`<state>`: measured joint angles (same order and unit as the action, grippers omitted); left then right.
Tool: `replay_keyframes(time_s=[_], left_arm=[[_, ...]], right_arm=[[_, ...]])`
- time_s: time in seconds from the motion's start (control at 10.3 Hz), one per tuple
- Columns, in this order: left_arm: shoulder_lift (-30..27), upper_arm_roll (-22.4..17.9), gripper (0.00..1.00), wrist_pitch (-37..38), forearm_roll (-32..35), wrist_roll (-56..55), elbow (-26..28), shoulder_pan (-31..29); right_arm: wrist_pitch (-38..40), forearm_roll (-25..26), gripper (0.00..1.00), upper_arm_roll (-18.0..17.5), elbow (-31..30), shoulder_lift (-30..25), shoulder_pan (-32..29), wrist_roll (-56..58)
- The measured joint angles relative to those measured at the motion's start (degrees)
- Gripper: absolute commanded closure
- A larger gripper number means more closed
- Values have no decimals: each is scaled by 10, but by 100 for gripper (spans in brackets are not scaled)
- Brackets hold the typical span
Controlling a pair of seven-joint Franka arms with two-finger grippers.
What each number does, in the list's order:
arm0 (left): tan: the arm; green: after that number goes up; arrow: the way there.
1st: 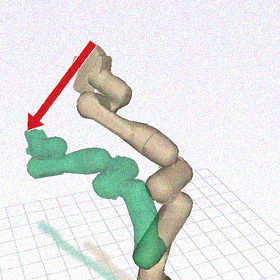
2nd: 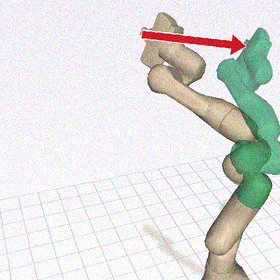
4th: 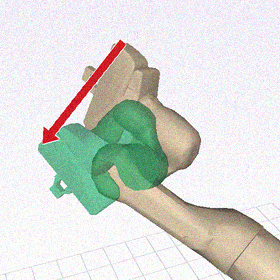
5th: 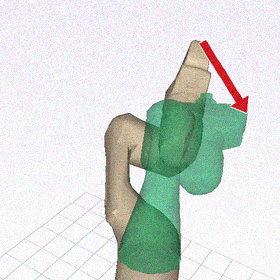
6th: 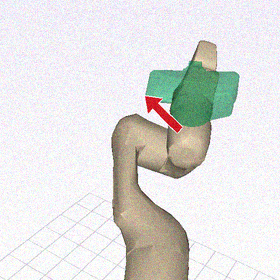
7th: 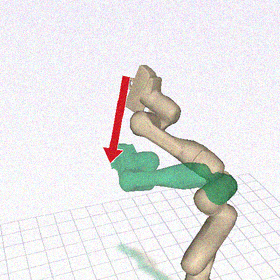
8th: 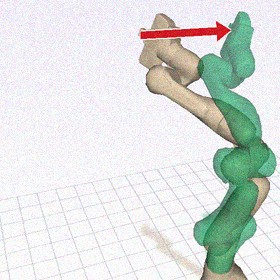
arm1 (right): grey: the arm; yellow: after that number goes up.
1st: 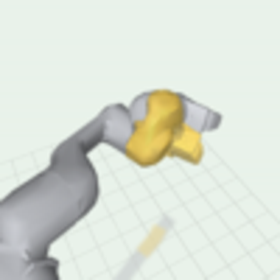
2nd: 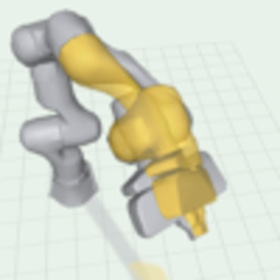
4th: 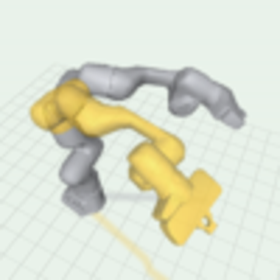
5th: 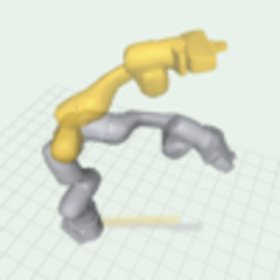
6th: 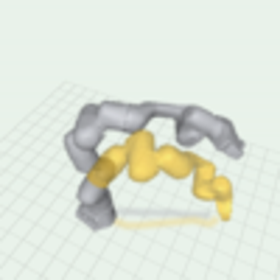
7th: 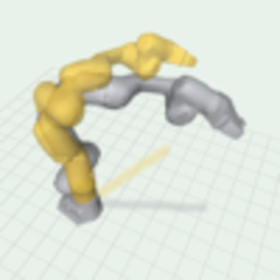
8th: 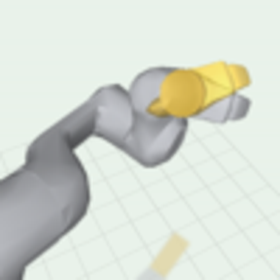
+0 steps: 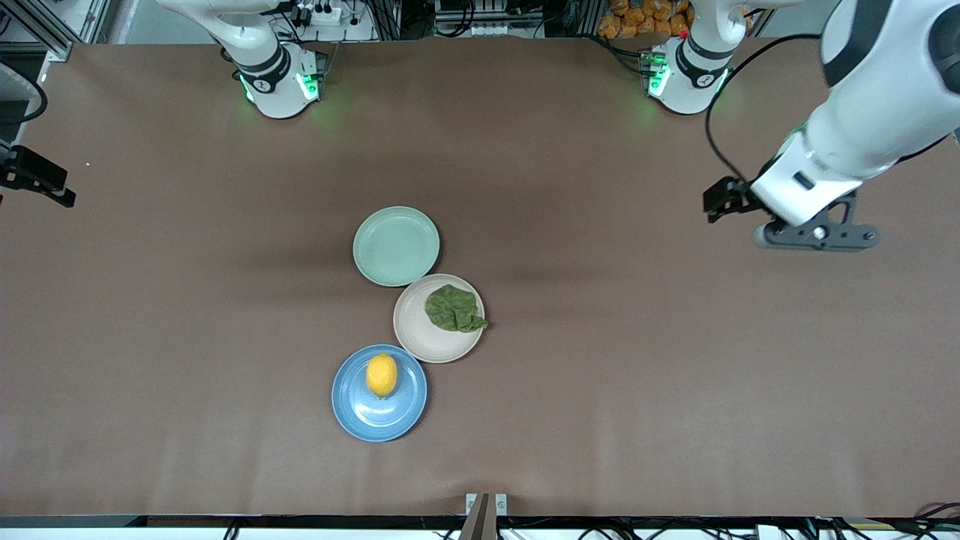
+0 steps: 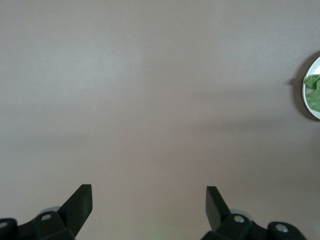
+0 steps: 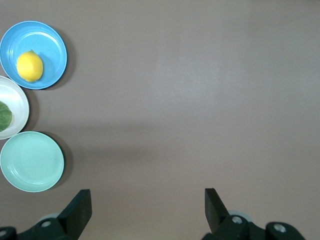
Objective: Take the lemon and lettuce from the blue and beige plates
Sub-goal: 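Reach the left gripper to the lettuce while the right gripper reaches the lemon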
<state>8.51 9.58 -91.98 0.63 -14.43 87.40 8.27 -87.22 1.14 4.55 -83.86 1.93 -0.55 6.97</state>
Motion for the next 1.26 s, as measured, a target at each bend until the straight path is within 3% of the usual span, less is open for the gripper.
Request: replay_keyframes(time_s=[0.78, 1.26], left_arm=[[114, 1, 0, -102, 0, -213, -3, 88], [194, -1, 0, -159, 0, -395, -46, 139]], right_arm=[[-25, -29, 0, -6, -56, 5, 1, -51], [-74, -32, 0, -22, -101, 13, 23, -114]])
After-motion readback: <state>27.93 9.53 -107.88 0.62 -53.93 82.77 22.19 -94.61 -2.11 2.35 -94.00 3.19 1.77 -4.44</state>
